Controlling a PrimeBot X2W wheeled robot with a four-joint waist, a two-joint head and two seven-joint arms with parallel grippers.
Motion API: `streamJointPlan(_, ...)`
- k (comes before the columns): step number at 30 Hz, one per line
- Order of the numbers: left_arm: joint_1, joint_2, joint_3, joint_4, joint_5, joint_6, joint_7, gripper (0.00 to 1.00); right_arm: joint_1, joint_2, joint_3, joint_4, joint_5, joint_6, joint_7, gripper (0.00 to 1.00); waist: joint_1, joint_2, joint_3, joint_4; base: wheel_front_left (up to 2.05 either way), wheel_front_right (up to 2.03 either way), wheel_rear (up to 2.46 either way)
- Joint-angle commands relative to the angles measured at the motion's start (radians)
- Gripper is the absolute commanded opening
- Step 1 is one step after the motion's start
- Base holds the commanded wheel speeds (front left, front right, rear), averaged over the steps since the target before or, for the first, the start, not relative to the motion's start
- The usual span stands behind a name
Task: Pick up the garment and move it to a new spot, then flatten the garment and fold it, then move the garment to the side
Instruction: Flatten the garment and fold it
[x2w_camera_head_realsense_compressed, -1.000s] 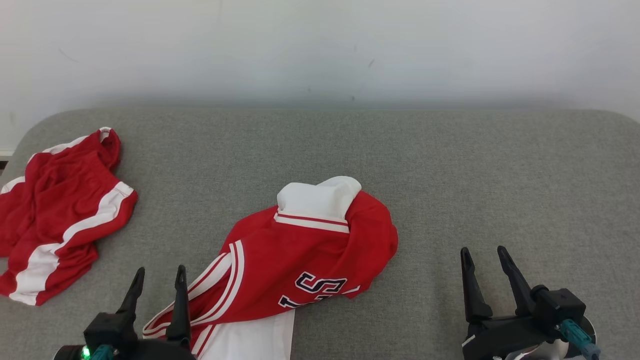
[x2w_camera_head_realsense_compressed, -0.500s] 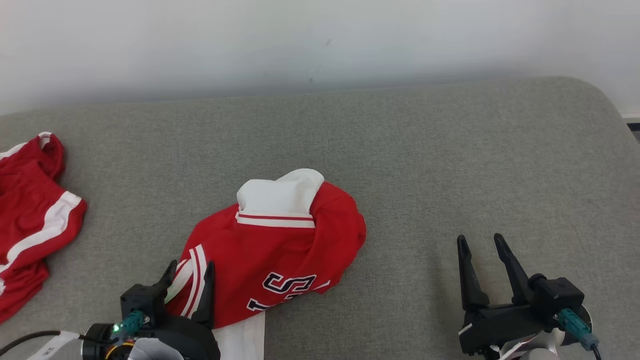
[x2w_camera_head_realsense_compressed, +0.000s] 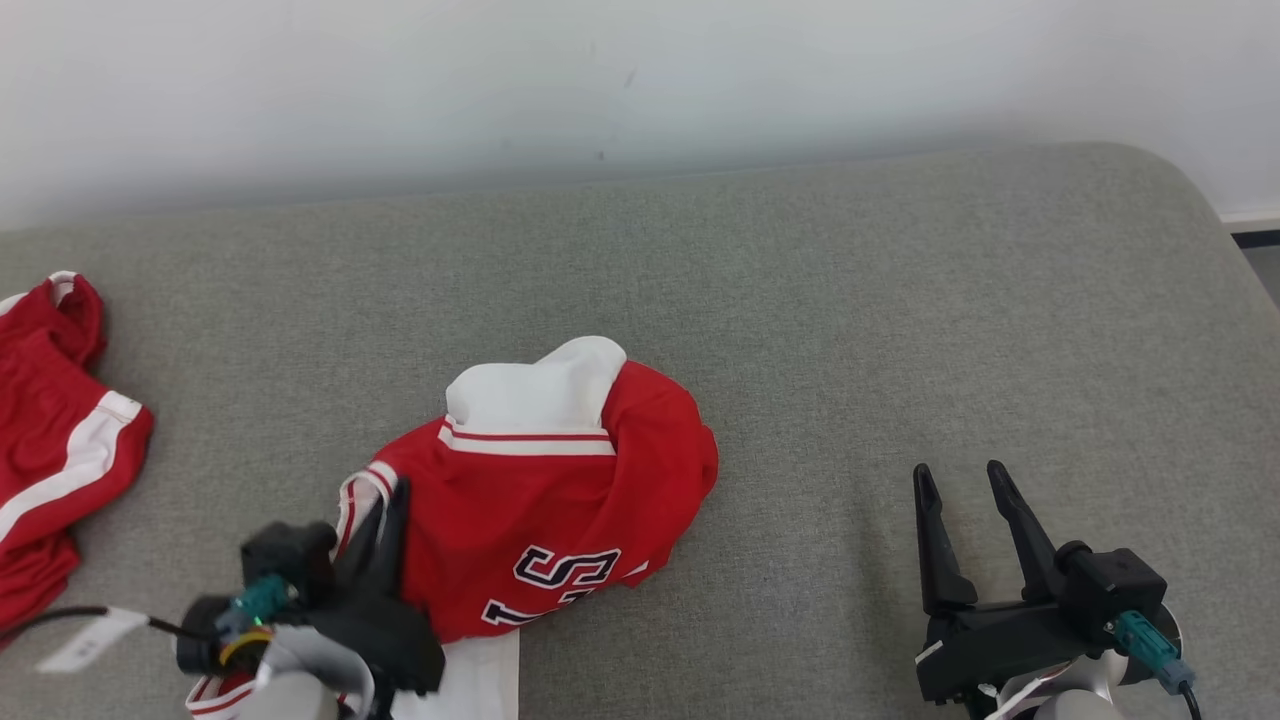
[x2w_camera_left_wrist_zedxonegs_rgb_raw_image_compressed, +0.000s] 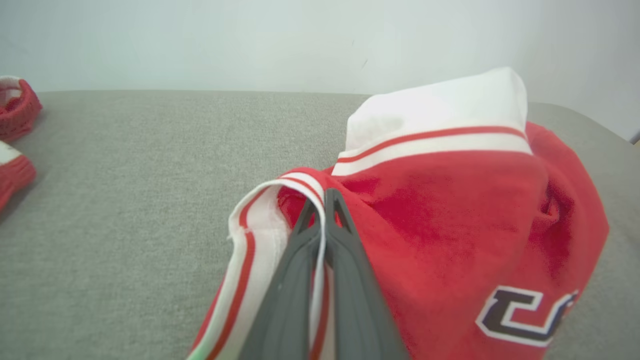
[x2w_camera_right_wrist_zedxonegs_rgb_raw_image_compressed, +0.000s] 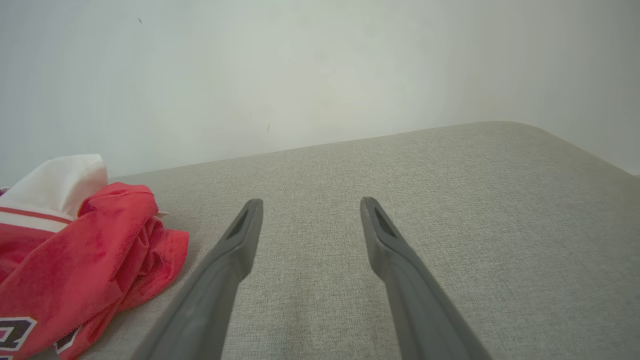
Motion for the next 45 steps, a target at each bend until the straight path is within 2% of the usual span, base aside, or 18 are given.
streamJointPlan(1, -0.023, 0.010, 0.006, -0.001, 0.003, -0.006, -0.006, 0.00, 0.000, -0.001, 0.002, 0.001, 0.006, 0.004, -0.006, 1.00, -0.0001, -0.0001, -0.005, 0.005, 0.00, 0.00, 0.00)
streamJointPlan(6, -0.109, 0.047, 0.025, -0.006, 0.010, -0.025, -0.012, 0.00, -0.002, -0.001, 0.014, 0.006, 0.006, 0.004, -0.006, 1.00, -0.0001, -0.0001, -0.009, 0.006, 0.00, 0.00, 0.00)
streamJointPlan(10, -0.172, 0.071, 0.069, 0.009, -0.033, -0.053, -0.009, 0.00, -0.019, -0.001, 0.028, 0.003, 0.010, 0.004, -0.007, 1.00, -0.0001, -0.0001, 0.003, -0.007, 0.00, 0.00, 0.00)
streamJointPlan(15, -0.226, 0.123, 0.115, 0.088, -0.045, -0.066, -0.026, 0.00, -0.040, -0.001, 0.047, 0.000, 0.015, 0.004, -0.007, 1.00, -0.0001, -0.0001, 0.027, -0.041, 0.00, 0.00, 0.00)
streamJointPlan(20, -0.248, 0.140, 0.132, 0.171, -0.042, -0.074, -0.042, 0.02, -0.046, -0.001, 0.047, -0.004, 0.014, 0.004, -0.005, 1.00, -0.0001, -0.0001, 0.039, -0.060, 0.00, 0.00, 0.00)
streamJointPlan(21, -0.254, 0.132, 0.130, 0.193, -0.030, -0.074, -0.048, 1.00, -0.043, -0.001, 0.042, -0.004, 0.011, 0.004, -0.005, 1.00, -0.0001, -0.0001, 0.037, -0.058, 0.00, 0.00, 0.00)
streamJointPlan(25, -0.248, 0.118, 0.139, 0.186, 0.000, -0.063, -0.055, 1.00, -0.030, 0.000, 0.031, -0.002, 0.007, 0.004, -0.005, 1.00, -0.0001, -0.0001, 0.025, -0.032, 0.00, 0.00, 0.00)
streamJointPlan(32, -0.151, 0.085, 0.195, 0.001, 0.063, -0.020, -0.054, 1.00, -0.015, -0.001, 0.021, -0.002, 0.007, 0.004, -0.005, 1.00, -0.0001, -0.0001, -0.007, 0.026, 0.00, 0.00, 0.00)
streamJointPlan(40, 0.039, 0.035, 0.239, -0.228, 0.117, 0.030, -0.054, 1.00, -0.005, 0.000, 0.017, 0.006, 0.011, 0.004, -0.005, 1.00, -0.0001, -0.0001, -0.016, 0.091, 0.00, 0.00, 0.00)
streamJointPlan(45, 0.151, 0.026, 0.246, -0.320, 0.189, 0.080, -0.054, 1.00, -0.003, -0.001, 0.018, 0.033, 0.004, 0.004, -0.005, 1.00, -0.0001, -0.0001, -0.021, 0.122, 0.00, 0.00, 0.00)
